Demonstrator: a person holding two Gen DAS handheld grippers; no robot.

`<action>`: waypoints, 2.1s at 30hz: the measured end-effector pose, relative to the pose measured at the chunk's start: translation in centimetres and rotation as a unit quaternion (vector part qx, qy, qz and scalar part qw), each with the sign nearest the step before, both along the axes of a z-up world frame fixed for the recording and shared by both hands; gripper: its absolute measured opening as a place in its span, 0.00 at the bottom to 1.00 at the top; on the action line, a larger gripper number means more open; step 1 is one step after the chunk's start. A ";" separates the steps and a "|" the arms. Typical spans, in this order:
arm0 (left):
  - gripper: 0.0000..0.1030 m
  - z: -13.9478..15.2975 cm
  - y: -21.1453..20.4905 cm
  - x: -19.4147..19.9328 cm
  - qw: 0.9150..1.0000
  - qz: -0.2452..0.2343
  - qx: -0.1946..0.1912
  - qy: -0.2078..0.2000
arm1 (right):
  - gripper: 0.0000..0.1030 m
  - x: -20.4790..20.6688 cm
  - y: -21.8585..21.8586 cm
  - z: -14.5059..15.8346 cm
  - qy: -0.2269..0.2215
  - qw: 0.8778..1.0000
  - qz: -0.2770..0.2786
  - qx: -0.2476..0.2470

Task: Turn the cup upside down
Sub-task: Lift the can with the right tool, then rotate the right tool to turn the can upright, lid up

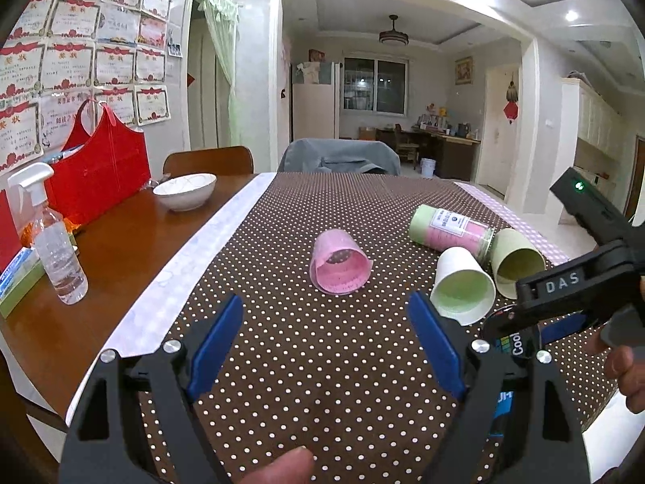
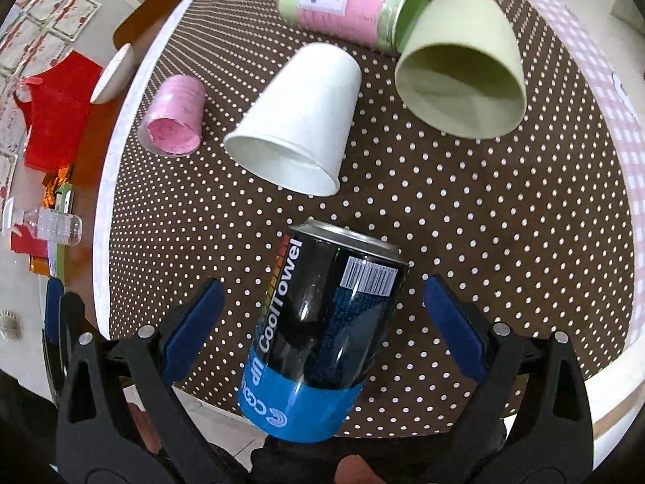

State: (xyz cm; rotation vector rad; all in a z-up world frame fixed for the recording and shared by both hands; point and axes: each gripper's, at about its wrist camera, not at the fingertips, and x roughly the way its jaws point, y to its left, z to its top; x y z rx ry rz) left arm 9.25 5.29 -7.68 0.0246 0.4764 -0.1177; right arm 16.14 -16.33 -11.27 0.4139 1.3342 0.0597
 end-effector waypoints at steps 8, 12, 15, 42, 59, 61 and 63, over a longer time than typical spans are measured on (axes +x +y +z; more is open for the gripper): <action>0.80 -0.6 0.1 0.1 1.000 -0.001 -0.004 0.008 | 0.85 2.2 0.7 -0.5 0.024 1.000 -0.012 -0.007; 0.80 -0.7 0.1 0.2 1.000 -0.003 -0.007 0.011 | 0.72 3.6 1.2 -1.3 0.037 0.999 -0.008 -0.011; 0.80 -0.8 0.1 0.2 1.000 -0.003 -0.007 0.013 | 0.70 4.1 1.7 -1.8 0.039 0.999 -0.004 -0.017; 0.80 1.1 -2.1 -0.3 1.000 0.004 0.026 0.016 | 0.67 -0.9 -1.2 1.8 -0.141 0.986 0.057 0.062; 0.80 3.2 -3.9 0.0 0.998 0.024 0.053 0.009 | 0.65 -4.6 -0.4 6.0 -0.340 0.934 0.107 -0.012; 0.80 3.2 -4.0 0.0 0.998 0.025 0.053 0.008 | 0.65 -5.2 0.0 6.5 -0.360 0.925 0.117 -0.037; 0.80 3.3 -4.0 0.0 0.998 0.025 0.050 0.008 | 0.65 -6.1 0.6 6.8 -0.385 0.912 0.127 -0.071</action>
